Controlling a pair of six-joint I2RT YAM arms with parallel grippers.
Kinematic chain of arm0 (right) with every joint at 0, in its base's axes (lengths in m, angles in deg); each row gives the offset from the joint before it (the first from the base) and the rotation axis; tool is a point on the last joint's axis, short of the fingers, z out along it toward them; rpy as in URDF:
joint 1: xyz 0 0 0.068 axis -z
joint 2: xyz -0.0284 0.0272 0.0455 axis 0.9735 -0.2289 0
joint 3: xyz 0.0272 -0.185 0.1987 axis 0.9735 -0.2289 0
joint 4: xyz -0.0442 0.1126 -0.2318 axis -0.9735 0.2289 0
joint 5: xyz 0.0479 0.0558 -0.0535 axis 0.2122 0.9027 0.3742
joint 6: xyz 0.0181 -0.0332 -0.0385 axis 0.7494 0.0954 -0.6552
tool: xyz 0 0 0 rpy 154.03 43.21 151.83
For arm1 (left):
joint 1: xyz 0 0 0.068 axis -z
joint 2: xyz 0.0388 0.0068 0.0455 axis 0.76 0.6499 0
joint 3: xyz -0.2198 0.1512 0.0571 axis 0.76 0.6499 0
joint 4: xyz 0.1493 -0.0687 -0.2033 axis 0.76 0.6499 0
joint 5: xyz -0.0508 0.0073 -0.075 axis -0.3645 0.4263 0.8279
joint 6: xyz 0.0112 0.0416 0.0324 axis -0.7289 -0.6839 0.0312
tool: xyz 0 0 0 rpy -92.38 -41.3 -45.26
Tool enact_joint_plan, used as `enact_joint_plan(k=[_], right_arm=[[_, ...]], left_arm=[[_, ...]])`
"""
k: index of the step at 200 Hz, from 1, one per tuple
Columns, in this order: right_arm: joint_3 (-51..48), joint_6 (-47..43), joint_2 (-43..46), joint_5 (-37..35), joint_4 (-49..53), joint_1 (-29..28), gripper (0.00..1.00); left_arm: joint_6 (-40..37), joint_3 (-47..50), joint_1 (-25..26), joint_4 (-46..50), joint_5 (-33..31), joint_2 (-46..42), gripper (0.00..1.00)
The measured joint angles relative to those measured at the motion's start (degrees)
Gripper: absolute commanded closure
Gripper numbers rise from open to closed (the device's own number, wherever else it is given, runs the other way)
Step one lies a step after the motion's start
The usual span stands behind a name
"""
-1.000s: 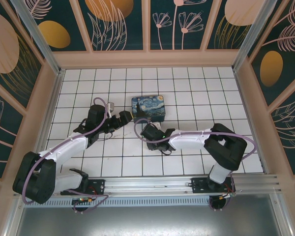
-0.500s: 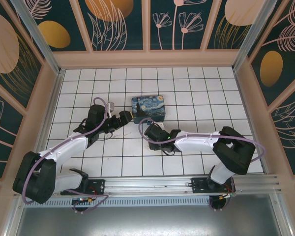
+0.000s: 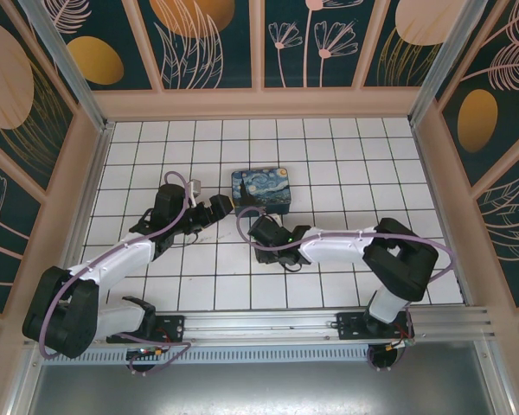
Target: Unlock a padlock with a key
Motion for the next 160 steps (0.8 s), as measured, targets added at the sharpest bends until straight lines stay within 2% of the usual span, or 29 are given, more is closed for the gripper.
enact_joint_plan(k=[109, 160], right_arm=[[0.33, -0.76, -1.36, -0.76, 0.61, -0.07, 0.61], [-3.91, 2.03, 2.36, -2.4, -0.15, -0.02, 0.61]], left_arm=[[0.0, 0.0, 0.0, 0.0, 0.0, 0.0, 0.01], [0.0, 0.0, 0.0, 0.0, 0.0, -0.02, 0.01]])
